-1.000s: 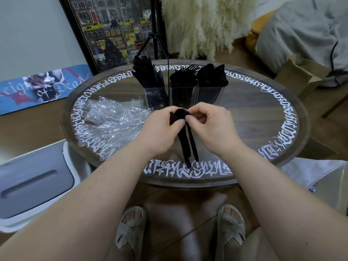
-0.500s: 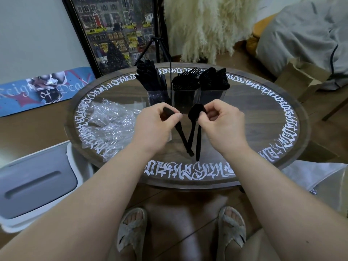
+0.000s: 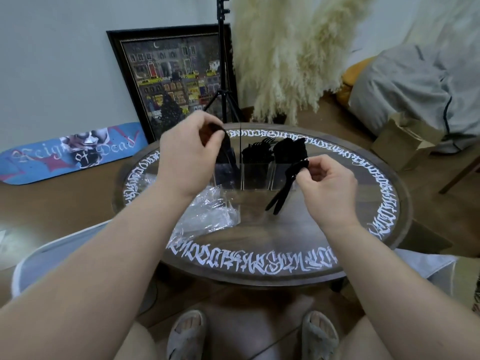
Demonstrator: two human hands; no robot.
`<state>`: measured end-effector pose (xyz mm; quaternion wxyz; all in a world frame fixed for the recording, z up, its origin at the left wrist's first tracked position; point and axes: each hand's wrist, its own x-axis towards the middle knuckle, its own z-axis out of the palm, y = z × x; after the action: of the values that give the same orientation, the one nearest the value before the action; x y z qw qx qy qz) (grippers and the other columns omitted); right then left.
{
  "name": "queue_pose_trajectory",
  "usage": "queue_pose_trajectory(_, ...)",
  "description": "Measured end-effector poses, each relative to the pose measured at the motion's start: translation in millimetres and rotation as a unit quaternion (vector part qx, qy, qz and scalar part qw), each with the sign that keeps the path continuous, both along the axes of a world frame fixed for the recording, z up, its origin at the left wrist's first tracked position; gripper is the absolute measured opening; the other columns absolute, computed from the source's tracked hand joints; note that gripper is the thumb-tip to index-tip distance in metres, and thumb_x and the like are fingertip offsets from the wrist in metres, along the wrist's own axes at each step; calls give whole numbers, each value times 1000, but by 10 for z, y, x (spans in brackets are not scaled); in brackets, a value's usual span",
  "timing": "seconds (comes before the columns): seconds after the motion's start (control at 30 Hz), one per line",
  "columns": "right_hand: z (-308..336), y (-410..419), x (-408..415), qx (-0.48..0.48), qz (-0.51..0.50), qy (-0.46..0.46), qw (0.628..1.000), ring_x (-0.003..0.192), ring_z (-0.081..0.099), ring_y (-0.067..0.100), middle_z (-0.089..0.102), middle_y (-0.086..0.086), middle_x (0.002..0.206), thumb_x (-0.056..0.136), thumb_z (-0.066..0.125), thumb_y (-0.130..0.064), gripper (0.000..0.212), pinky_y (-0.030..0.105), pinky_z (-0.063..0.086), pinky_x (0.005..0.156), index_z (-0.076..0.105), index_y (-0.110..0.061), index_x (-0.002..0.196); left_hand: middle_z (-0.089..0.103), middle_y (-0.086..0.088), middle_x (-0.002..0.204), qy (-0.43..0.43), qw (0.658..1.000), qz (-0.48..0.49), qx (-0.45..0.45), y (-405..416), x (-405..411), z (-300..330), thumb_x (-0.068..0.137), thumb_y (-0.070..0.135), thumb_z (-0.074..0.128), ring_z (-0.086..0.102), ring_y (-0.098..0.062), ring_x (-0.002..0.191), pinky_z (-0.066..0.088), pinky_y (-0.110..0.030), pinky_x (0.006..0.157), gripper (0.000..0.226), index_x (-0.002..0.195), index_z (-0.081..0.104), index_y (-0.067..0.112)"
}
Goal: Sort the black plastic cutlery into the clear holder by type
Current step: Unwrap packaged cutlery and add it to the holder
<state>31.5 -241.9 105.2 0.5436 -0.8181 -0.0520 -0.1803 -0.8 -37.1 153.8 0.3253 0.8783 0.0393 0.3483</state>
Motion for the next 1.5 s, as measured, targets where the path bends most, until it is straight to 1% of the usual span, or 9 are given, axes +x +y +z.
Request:
queue_pose_trajectory(0.27,207,21,252,-1,21,-21,1000,62,59,-1,63,-18,63,81,64,-9,32,26,51,71,59,-37,67,72,2,95,47,990,11,135,60,497,205,92,28,58,65,-20,90,50,-34,81,17,103,71,23)
queue_pose_trajectory(0.63,64,60,558,-13,62,10,998,72,67,8,70,-14,71,81,64,-8,29,41,55,79,67,-35,73,70,1,113,201,966,9,161,124,848,-293,100,33,45,61,-24,104,48,-32,81,31,124,62,28)
queue_pose_trajectory(0.8,-37,76,644,-9,98,30,995,79,69,14,72,-9,76,82,63,-10,29,44,55,81,69,-37,75,68,0,107,252,942,-2,221,108,875,-478,101,33,42,57,-26,100,49,-37,79,30,120,64,28)
queue_pose_trajectory(0.9,-74,96,667,-7,110,29,993,81,69,18,72,-7,81,81,62,-13,30,46,55,82,68,-41,75,56,0,118,210,952,-3,225,110,853,-492,99,31,46,48,-24,106,40,-32,82,33,129,59,28)
queue_pose_trajectory(1.0,-68,121,662,-21,117,17,993,81,69,18,72,-7,83,82,62,-10,33,46,55,82,67,-42,76,58,0,119,135,970,-58,194,-11,767,-394,96,26,51,50,-23,109,36,-29,85,33,128,61,24)
queue_pose_trajectory(1.17,-37,160,617,-72,137,9,988,76,66,11,69,-9,78,84,62,-5,24,35,54,77,74,-24,90,69,6,115,155,962,-188,124,-310,617,-314,95,21,54,62,-12,103,40,-20,86,32,125,63,25)
queue_pose_trajectory(1.27,-2,155,553,-74,150,9,986,72,65,5,67,-14,73,83,62,-5,28,27,52,73,72,-30,90,73,10,101,137,969,-176,103,-320,593,-306,92,22,59,65,-7,89,45,-20,81,27,115,69,29)
queue_pose_trajectory(1.33,24,133,525,-66,144,15,987,73,67,11,67,-11,70,83,64,-6,35,33,55,75,64,-41,87,74,10,91,118,976,-154,102,-295,590,-207,90,21,61,64,-5,78,46,-19,75,22,107,73,28)
queue_pose_trajectory(1.5,140,-13,583,-1,100,8,995,72,69,18,67,-10,69,86,58,-9,39,47,56,77,63,-47,80,74,2,94,-7,995,-56,82,-85,751,298,88,19,64,65,-8,80,52,-24,83,18,103,74,17)
